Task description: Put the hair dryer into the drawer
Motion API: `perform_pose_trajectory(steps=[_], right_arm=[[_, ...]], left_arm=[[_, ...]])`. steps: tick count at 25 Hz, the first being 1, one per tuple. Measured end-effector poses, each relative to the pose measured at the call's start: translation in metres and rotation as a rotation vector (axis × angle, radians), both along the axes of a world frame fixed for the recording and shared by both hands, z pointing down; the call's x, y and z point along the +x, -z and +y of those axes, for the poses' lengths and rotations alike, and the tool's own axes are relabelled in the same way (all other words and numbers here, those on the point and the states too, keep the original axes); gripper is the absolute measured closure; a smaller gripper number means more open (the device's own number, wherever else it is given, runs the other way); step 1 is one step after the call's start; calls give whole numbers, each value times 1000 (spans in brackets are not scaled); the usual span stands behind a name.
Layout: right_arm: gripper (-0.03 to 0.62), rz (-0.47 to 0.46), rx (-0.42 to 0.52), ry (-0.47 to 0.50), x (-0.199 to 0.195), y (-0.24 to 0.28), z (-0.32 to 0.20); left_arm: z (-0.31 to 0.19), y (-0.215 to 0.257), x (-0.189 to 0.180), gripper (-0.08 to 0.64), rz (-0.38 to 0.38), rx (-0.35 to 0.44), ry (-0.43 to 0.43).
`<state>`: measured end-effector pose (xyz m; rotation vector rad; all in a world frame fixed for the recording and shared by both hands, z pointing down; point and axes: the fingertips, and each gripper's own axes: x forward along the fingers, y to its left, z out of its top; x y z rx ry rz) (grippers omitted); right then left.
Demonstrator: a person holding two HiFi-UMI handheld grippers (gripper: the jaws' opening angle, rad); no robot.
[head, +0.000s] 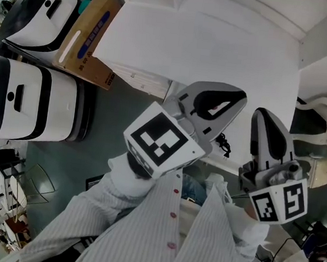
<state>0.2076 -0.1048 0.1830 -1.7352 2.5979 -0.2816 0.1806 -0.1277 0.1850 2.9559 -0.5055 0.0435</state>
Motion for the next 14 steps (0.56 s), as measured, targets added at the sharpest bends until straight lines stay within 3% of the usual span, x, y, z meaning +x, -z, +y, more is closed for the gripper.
perform_pose_trajectory(steps=[14], right_arm=[[581, -7, -41, 6, -6, -18, 5]], left_arm=[[7, -20, -1, 551, -25, -50, -20]])
